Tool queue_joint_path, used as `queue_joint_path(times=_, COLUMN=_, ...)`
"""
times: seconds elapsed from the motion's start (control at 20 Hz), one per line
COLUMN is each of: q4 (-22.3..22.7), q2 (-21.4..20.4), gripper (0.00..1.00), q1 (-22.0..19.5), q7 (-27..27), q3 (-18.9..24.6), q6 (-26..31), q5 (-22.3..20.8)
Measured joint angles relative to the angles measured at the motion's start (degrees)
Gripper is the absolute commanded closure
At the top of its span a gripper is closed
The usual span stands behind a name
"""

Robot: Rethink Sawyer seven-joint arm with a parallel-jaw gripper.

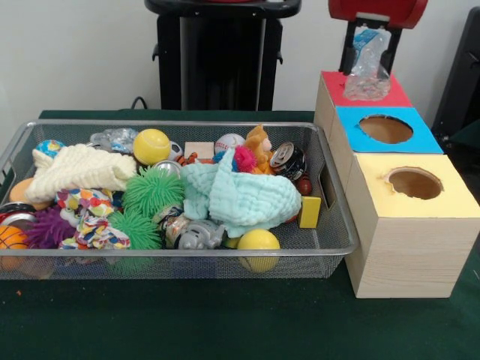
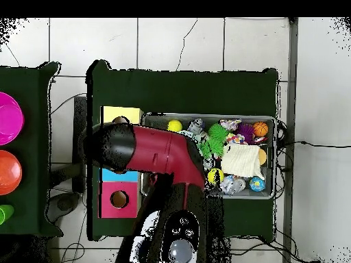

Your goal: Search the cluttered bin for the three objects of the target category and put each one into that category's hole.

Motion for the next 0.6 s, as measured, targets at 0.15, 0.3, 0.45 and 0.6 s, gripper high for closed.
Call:
queue_joint_path(times=0.15, q4=0.0, q2=0.2, gripper=1.0, q1=1.1, q7=0.0, q3=0.0, q6=0.0, q5=0.6)
queue_joint_path(times=0.3, q4=0.1, q2=0.5, gripper=1.0, q1=1.9, q7=0.0, q3=0.1, q6=-0.2, q5=1.4)
queue_joint_path(times=0.45, q4=0.5, q2=1.0, gripper=1.0, q1=2.8, q7=0.0, q3=0.1, q6=-1.2, q5=2.2)
queue_joint_path(times=0.6, q4=0.9, q2=1.8, gripper=1.0, q1=3.4, q7=0.0, q3=0.2, q6=-2.6, q5=3.0)
